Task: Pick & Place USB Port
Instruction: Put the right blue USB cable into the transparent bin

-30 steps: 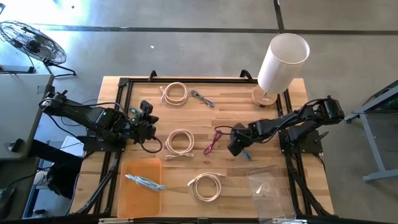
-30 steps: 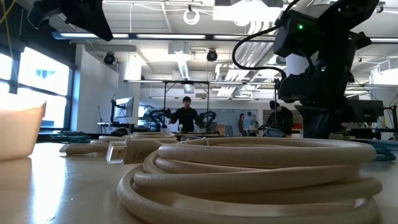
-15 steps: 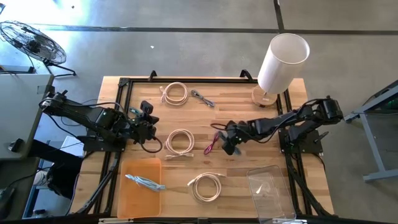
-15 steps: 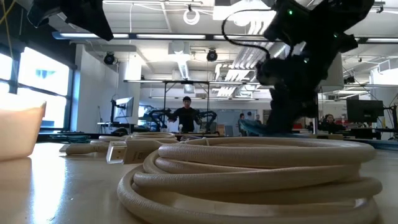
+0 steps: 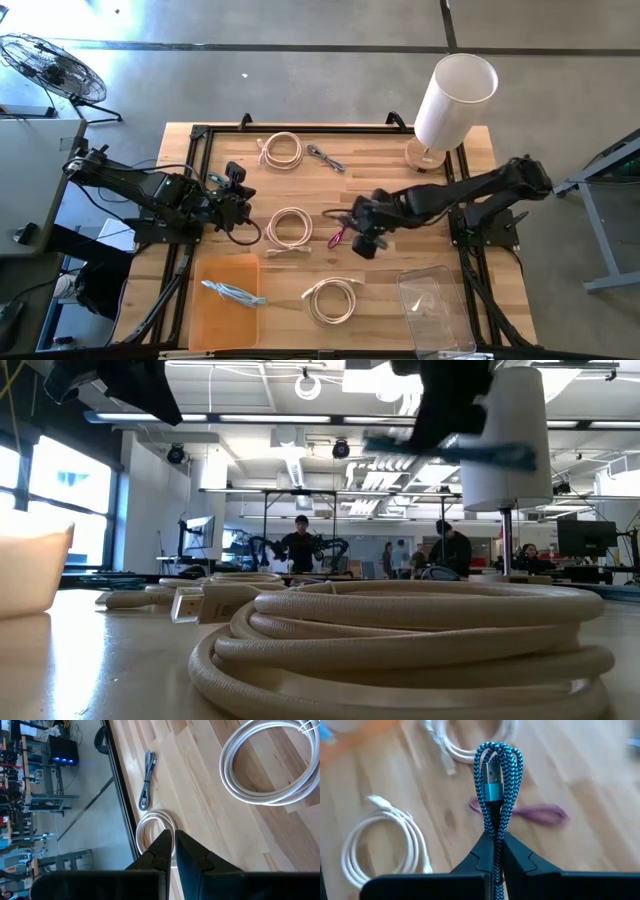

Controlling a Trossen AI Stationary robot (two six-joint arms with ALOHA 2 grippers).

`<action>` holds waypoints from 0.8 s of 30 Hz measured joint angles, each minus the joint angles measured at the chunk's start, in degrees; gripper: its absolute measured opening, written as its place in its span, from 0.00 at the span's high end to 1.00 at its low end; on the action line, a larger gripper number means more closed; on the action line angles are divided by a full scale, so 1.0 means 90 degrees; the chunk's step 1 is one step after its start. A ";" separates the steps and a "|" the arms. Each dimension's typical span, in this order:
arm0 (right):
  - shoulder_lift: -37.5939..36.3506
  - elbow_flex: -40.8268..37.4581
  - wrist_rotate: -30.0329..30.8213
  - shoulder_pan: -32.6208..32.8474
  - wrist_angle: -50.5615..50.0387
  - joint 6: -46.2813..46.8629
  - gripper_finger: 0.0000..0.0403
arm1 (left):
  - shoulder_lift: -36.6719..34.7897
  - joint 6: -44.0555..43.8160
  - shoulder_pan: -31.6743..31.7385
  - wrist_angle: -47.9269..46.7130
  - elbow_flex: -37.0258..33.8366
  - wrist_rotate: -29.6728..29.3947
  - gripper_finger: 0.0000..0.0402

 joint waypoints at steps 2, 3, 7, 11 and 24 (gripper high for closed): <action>-0.0001 0.0675 0.0502 0.0358 -0.1074 0.0564 0.98 | 0.0002 0.0000 -0.0001 0.0002 -0.0001 -0.0017 0.95; -0.0005 0.0993 0.0691 0.0543 -0.1519 0.0876 0.98 | 0.0002 0.0000 0.0000 0.0002 0.0000 -0.0019 0.95; -0.0019 0.2040 0.1095 0.1317 -0.2726 0.2218 0.98 | 0.0002 -0.0006 0.0000 0.0002 0.0000 -0.0019 0.95; -0.0022 0.2416 0.1115 0.2116 -0.3387 0.3777 0.98 | 0.0000 -0.0165 -0.0001 0.0002 0.0000 0.0063 0.95; 0.0733 0.2412 -0.1381 0.3541 -0.4003 0.7280 0.98 | 0.0000 -0.0351 -0.0001 0.0001 0.0000 0.0384 0.95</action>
